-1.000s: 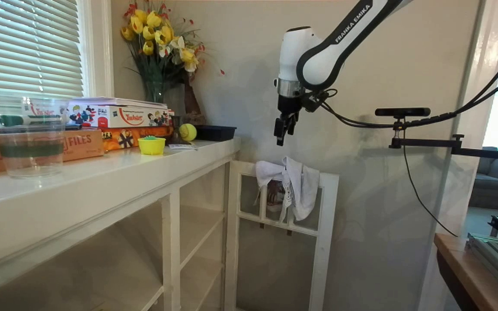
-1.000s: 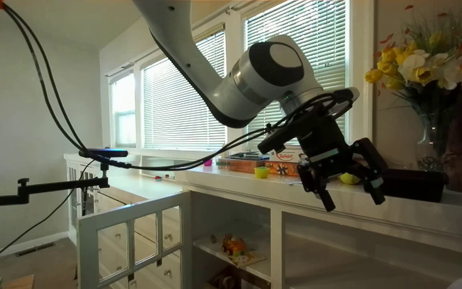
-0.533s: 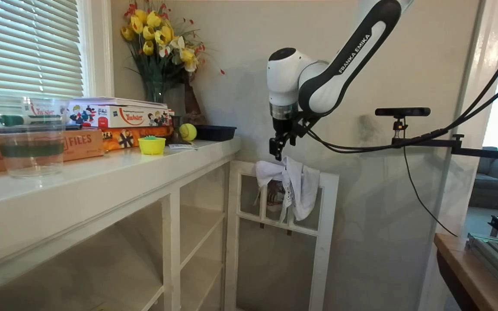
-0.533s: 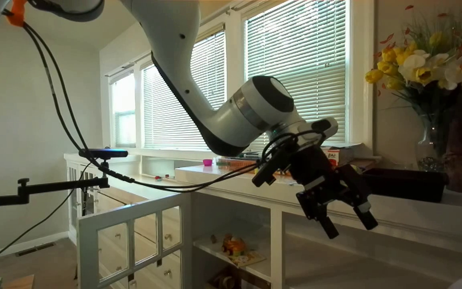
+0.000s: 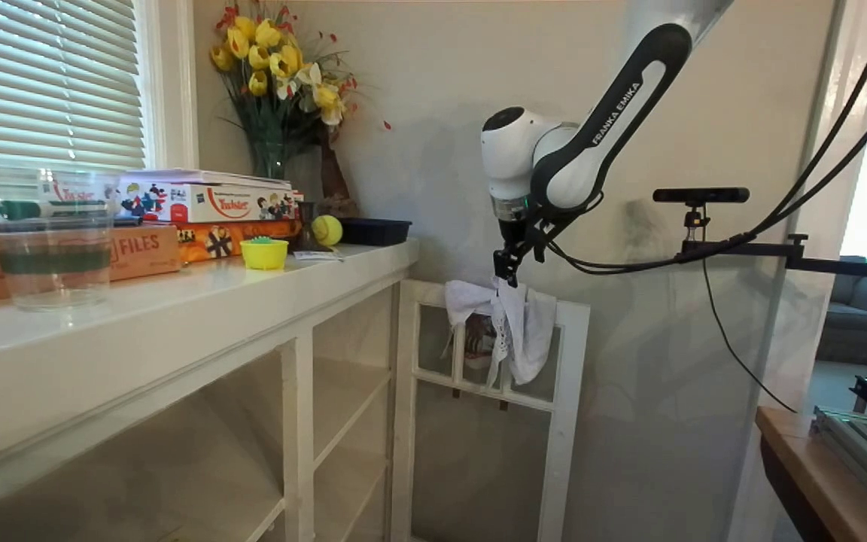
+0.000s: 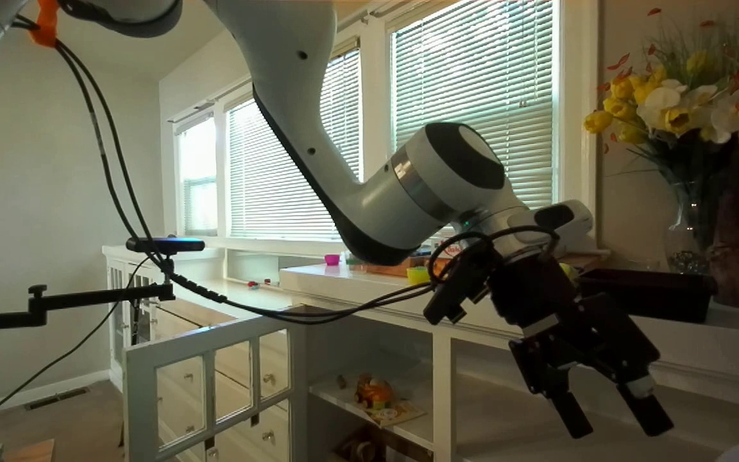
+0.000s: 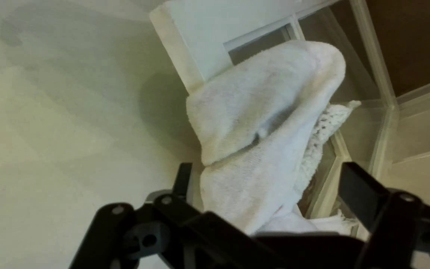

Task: Use the towel to wipe the counter

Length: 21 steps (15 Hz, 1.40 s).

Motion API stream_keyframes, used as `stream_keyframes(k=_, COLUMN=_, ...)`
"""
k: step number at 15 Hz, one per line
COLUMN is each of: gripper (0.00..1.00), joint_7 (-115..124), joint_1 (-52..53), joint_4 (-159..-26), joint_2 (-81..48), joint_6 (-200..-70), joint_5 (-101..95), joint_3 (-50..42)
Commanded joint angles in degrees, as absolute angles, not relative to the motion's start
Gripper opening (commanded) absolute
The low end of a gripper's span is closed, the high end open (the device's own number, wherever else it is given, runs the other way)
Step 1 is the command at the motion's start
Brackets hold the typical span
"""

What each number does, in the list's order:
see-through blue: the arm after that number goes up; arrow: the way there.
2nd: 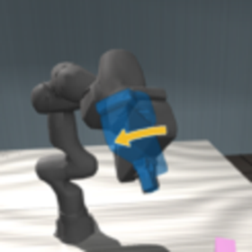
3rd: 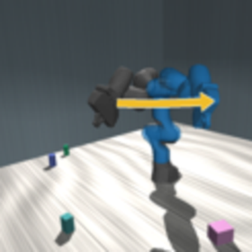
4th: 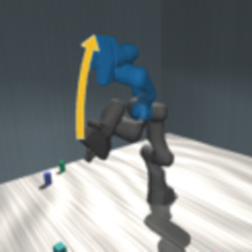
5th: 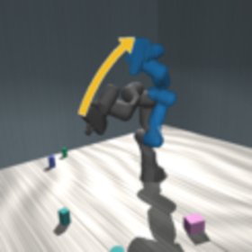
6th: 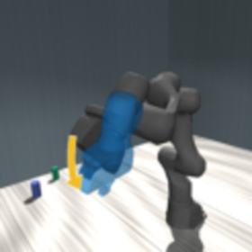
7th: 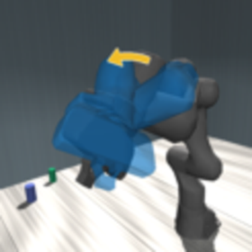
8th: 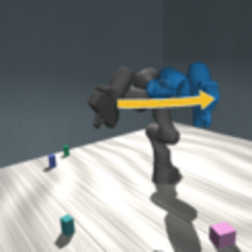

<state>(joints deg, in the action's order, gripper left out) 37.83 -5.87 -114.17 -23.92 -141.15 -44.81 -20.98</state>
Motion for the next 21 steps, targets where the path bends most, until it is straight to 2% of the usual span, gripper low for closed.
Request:
stream_keyframes(k=1, gripper=1.00, joint_7=30.13, joint_1=-10.11, joint_4=-111.26, joint_2=-25.36, joint_6=-142.90, joint_5=-42.11, joint_3=-19.50)
stream_keyframes(k=11, gripper=1.00, joint_7=5.26, joint_1=-15.39, joint_4=-100.39, joint_2=-34.14, joint_6=-144.77, joint_5=-32.67, joint_3=-16.57)
stream_keyframes(k=20, gripper=1.00, joint_7=1.03, joint_1=-16.42, joint_4=-90.22, joint_2=-44.32, joint_6=-143.83, joint_5=-26.56, joint_3=-18.06)
stream_keyframes(k=21, gripper=0.75, joint_7=1.28, joint_1=-16.42, joint_4=-89.60, joint_2=-45.14, joint_6=-143.81, joint_5=-26.25, joint_3=-18.34)
